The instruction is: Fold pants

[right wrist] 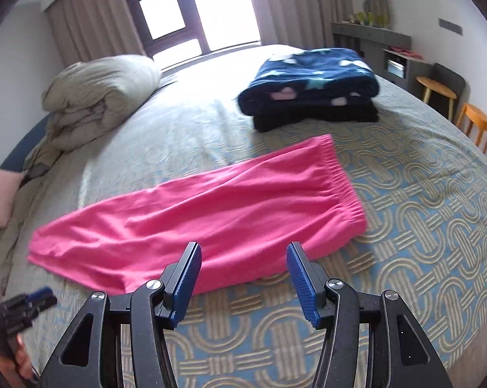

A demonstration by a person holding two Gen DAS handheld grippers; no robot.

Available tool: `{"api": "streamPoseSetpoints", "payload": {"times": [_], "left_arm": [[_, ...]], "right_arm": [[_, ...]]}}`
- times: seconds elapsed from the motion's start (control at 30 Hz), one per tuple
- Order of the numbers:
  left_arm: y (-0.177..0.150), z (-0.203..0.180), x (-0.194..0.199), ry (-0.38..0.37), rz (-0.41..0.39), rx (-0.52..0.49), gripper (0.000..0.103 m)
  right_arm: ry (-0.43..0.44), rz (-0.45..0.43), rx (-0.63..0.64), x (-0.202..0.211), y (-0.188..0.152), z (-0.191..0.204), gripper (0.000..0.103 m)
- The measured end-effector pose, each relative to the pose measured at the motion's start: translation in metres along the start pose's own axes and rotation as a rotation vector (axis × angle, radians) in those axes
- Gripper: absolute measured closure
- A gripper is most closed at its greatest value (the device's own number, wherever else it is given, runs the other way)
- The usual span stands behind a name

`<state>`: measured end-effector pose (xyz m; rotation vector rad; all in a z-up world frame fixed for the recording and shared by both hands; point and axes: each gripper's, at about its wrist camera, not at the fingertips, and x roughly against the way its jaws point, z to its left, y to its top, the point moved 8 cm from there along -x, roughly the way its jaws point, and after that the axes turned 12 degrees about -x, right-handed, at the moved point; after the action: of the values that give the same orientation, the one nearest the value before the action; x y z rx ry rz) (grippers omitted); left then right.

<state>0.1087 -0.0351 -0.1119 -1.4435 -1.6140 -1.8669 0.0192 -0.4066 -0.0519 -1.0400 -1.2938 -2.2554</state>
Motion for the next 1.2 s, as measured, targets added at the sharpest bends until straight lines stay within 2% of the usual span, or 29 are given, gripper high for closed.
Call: {"api": "streamPoseSetpoints", "payload": {"times": [0.1, 0.2, 0.33, 0.43, 0.5, 0.53, 0.67, 0.83, 0.9, 1.07, 1.1, 1.13, 1.17, 1.2], "left_arm": [[-0.014, 0.066, 0.014, 0.057, -0.017, 0.143, 0.058], [-0.027, 0.127, 0.033, 0.138, -0.051, 0.259, 0.058], [-0.038, 0.210, 0.057, 0.215, -0.111, 0.414, 0.058], [-0.037, 0.266, 0.066, 0.216, -0.155, 0.509, 0.058], [-0.031, 0.295, 0.064, 0.187, -0.177, 0.551, 0.059], [-0.028, 0.306, 0.060, 0.165, -0.186, 0.574, 0.063], [-0.012, 0.338, 0.032, 0.085, -0.189, 0.652, 0.066], [-0.013, 0.370, -0.013, 0.060, -0.095, 0.752, 0.066], [-0.015, 0.373, -0.019, 0.030, -0.098, 0.799, 0.066], [0.000, 0.381, -0.019, 0.051, -0.119, 0.795, 0.066], [0.003, 0.382, -0.019, 0.056, -0.120, 0.789, 0.069], [0.007, 0.386, -0.021, 0.058, -0.118, 0.779, 0.089], [0.011, 0.386, -0.021, 0.063, -0.108, 0.762, 0.101], [0.014, 0.386, -0.020, 0.082, -0.103, 0.746, 0.101]], "right_arm": [[0.052, 0.051, 0.093, -0.004, -0.031, 0.043, 0.047], [0.119, 0.106, 0.119, -0.008, -0.056, 0.075, 0.047], [0.112, 0.153, 0.125, -0.013, -0.075, 0.098, 0.047], [0.108, 0.175, 0.110, -0.017, -0.080, 0.108, 0.047], [0.101, 0.184, 0.106, -0.018, -0.082, 0.114, 0.047], [0.097, 0.187, 0.105, -0.019, -0.081, 0.117, 0.047], [0.088, 0.210, 0.086, -0.023, -0.084, 0.128, 0.047], [0.067, 0.242, 0.075, -0.033, -0.087, 0.140, 0.047], [0.054, 0.245, 0.084, -0.036, -0.087, 0.143, 0.047], [0.038, 0.259, 0.108, -0.048, -0.088, 0.150, 0.047], [0.041, 0.265, 0.104, -0.051, -0.088, 0.152, 0.047], [0.045, 0.270, 0.100, -0.053, -0.089, 0.153, 0.047], [0.051, 0.272, 0.098, -0.054, -0.089, 0.155, 0.047], [0.056, 0.270, 0.099, -0.054, -0.090, 0.156, 0.047]]}}
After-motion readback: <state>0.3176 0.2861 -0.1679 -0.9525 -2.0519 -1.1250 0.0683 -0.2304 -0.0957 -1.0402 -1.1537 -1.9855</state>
